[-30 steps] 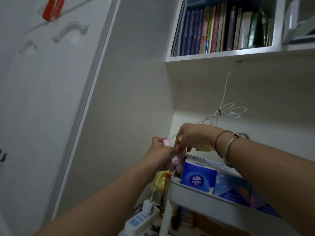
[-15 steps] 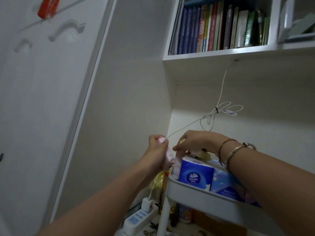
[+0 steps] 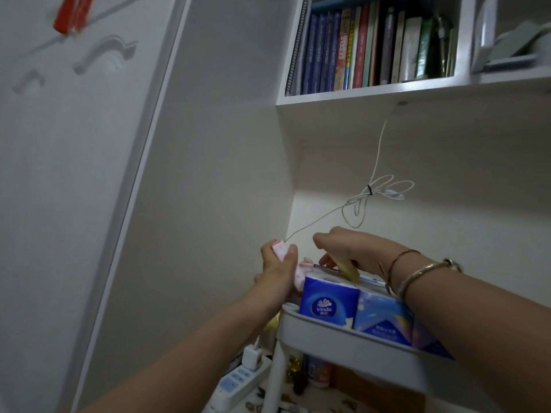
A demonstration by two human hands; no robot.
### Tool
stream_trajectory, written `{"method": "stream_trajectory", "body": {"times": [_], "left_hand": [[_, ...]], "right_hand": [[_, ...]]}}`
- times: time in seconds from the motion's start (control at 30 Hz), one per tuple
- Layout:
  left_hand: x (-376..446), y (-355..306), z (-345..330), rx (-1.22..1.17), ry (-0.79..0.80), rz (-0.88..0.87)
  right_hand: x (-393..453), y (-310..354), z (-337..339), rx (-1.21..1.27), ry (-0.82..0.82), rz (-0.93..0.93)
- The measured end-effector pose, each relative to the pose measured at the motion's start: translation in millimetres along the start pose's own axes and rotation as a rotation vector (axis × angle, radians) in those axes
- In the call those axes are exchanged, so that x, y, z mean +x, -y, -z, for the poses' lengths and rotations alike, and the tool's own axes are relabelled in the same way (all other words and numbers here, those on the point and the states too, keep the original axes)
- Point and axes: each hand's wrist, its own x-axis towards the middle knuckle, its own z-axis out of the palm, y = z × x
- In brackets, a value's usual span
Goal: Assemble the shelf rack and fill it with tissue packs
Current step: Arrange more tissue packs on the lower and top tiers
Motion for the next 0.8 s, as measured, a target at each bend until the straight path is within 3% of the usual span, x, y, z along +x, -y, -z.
{"method": "stream_trajectory", "body": {"times": [0.17,0.37,0.47,0.67,0.8], "left_hand": [[-1.1,-3.5,10.0,0.084,0.314,-0.048],[0.1,-15.8,38.3,0.12,0.557,0.026],[2.3,-24.0,42.6,0.329,0.516,-0.024],[0.8,-34.5,16.6,0.694,0.315,-0.243],[-1.0,-24.8,7.8,0.564,0.248,-0.18]], "right_hand": [[6.4,4.4,-2.1,0.149,-0.134,0.024],[4.2,-3.4,-0.6,0.185,-0.039,0.008],[-2.4,-4.3,-0.4,0.244,0.074,0.064],[-3.6,-4.2,2.1,0.086,0.16,0.099],[-8.7,3.5,6.3,-0.271,0.15,0.047]]}}
